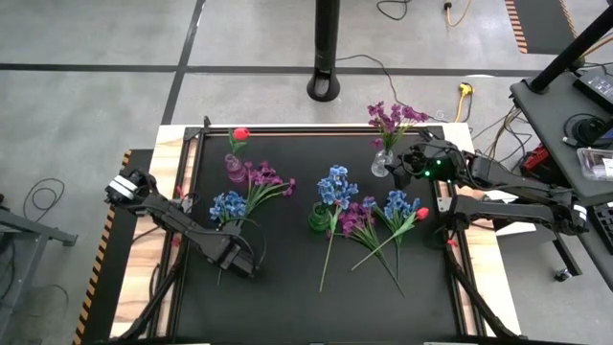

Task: Sort flowers into vase by color
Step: Put the middle left blue flowers into the green vase

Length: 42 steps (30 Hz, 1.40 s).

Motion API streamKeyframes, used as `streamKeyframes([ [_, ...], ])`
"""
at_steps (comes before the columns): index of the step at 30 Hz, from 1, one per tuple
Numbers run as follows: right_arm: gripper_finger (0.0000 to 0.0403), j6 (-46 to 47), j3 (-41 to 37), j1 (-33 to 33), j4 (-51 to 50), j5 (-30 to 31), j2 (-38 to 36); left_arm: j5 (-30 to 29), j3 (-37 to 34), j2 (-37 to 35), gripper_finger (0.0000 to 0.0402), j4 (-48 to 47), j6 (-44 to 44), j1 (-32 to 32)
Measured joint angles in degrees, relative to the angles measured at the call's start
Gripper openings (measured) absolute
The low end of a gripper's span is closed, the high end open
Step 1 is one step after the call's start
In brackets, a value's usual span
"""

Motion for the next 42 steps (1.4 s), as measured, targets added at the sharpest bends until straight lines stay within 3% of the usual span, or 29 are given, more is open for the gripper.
streamKeyframes([
  [10,0.0306,0.0,0.0,0.0,0.0,-1.2,0.0,2.5,-2.1,0.0,0.0062,4.8,0.1,0.0],
  [15,0.0306,-0.2,0.0,0.0,0.3,-1.5,0.0,4.5,-2.1,0.0,0.0011,4.8,1.9,-0.4],
  [20,0.0306,-0.5,0.0,0.0,0.4,-1.5,0.0,6.2,-1.3,-0.5,0.0003,3.9,5.2,-1.0],
  [25,0.0306,-0.9,0.0,0.5,0.4,-1.5,-0.5,8.8,2.1,-1.8,0.0001,-4.9,6.0,-2.3],
  [30,0.0306,-1.2,0.0,2.5,0.4,-1.5,-2.8,8.0,9.9,-3.3,0.0001,-14.8,6.2,-5.2],
  [32,0.0306,-1.3,0.0,3.7,0.3,-1.6,-4.2,4.2,13.7,-3.9,0.0,-17.1,6.4,-7.0],
  [36,0.0306,-2.0,-0.2,7.8,0.4,-1.6,-6.8,-10.1,21.0,-5.4,0.0,-17.2,7.9,-12.0],
  [42,0.0306,-3.9,-0.9,16.9,5.0,-1.5,-7.4,-38.7,29.2,-5.7,0.0001,-17.3,13.4,-20.8],
])
